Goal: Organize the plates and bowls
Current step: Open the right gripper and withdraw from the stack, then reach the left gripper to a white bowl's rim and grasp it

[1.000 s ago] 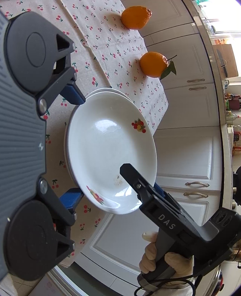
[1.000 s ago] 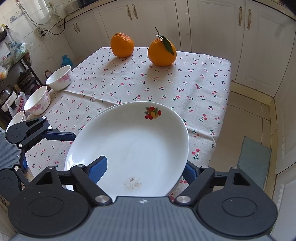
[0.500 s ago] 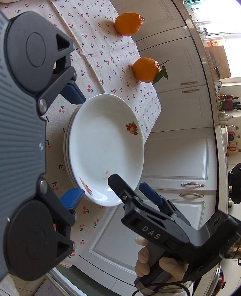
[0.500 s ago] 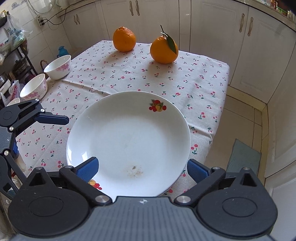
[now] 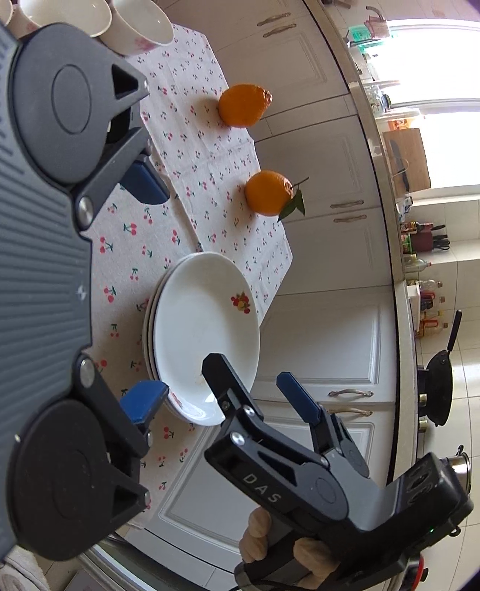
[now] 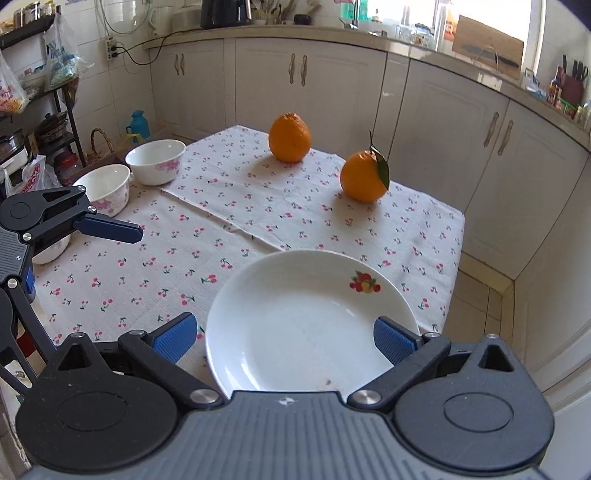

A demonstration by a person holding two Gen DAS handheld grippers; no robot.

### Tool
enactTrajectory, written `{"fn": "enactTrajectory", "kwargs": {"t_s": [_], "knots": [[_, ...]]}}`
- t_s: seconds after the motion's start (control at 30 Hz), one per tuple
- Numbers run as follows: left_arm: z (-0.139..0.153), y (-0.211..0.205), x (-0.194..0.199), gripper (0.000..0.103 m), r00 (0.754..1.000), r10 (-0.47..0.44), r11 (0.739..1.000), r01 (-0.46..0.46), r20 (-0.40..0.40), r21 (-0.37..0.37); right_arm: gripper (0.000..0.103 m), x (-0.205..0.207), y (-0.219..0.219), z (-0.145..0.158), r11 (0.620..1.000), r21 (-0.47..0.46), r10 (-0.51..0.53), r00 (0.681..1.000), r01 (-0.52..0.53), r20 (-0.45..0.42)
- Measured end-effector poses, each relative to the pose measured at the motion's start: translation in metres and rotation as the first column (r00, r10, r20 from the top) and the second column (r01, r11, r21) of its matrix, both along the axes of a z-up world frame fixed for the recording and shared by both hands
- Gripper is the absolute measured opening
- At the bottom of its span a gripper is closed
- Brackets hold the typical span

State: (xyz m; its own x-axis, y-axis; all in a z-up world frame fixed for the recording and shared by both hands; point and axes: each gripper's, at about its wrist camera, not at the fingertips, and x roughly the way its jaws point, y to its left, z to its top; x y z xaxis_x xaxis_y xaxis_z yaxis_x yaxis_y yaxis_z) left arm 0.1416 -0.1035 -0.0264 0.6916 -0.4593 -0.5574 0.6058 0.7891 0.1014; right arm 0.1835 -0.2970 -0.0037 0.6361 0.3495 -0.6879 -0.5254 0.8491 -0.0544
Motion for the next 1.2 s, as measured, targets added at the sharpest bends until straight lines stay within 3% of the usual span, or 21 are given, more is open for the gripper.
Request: {"fn": "enactTrajectory", "kwargs": {"t_s": [0.3, 0.83, 1.2], "knots": [[0.009, 0.069, -0.035, 0.101, 0.991, 0.122, 0.992, -0.121, 0.046, -0.019, 0.103, -0.02, 0.064, -0.005, 0.998, 0.012, 0.056, 0.994, -0.057, 0.096], [0.007, 0.192, -0.059, 0.101, 0.95, 0.308, 0.947, -0.311, 0.042, 0.083, 0.103, -0.041, 0.176, -0.045, 0.962, 0.119, 0.242, 0.97, -0.244, 0.034], [-0.01, 0.248, -0.031, 0.099, 0.937, 0.345, 0.936, -0.339, -0.057, 0.097, 0.103, -0.053, 0.249, -0.05, 0.917, 0.018, 0.398, 0.916, -0.399, 0.04]]}}
